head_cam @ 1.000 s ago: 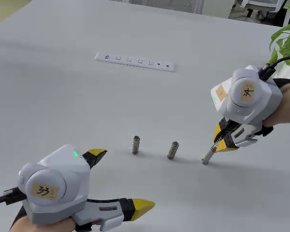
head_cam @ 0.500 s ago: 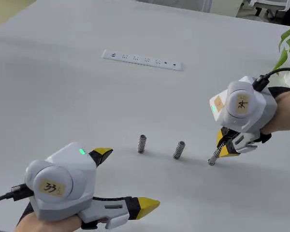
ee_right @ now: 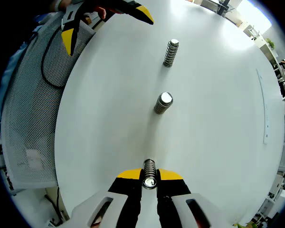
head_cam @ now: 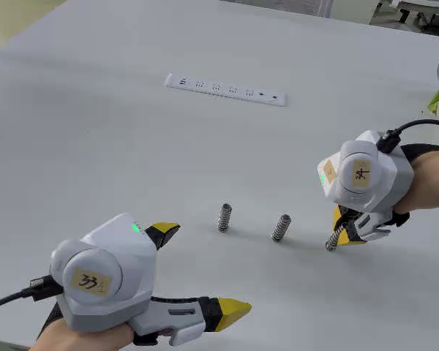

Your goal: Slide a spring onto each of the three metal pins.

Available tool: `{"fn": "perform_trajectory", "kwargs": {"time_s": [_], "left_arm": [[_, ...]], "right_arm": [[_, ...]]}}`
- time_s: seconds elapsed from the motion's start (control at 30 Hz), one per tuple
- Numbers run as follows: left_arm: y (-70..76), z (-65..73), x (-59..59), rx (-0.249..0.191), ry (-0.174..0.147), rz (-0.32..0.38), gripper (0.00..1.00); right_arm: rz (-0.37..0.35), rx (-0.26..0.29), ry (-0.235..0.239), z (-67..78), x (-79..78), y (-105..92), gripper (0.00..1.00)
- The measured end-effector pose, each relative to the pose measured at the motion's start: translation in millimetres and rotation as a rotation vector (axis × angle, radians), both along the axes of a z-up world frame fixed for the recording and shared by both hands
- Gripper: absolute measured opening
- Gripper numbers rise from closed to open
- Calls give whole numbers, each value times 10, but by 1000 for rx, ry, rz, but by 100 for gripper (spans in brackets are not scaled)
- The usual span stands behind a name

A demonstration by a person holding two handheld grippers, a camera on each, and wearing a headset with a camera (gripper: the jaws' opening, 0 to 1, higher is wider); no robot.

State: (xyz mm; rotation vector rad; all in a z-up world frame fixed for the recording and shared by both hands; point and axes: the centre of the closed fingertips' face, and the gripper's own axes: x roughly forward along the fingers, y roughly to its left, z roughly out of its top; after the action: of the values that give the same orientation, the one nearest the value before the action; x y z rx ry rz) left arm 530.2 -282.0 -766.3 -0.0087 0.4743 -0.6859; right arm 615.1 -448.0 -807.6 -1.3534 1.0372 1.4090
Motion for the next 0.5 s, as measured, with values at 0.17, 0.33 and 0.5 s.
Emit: {"fn": "perform_trajectory", "kwargs": {"time_s": [0.17, 0.33, 0.5], "left_arm": [[0, -3, -5, -2, 2, 0, 88], [5, -8, -10, -2, 2, 1, 88], [5, -8, -12, -2, 1, 0, 88]], "right_arm": [[-2, -5, 6, -49, -7, -3, 8], [-3, -6, 10, -78, -32, 8, 8], [-8, -8, 25, -79, -66, 5, 8]]}}
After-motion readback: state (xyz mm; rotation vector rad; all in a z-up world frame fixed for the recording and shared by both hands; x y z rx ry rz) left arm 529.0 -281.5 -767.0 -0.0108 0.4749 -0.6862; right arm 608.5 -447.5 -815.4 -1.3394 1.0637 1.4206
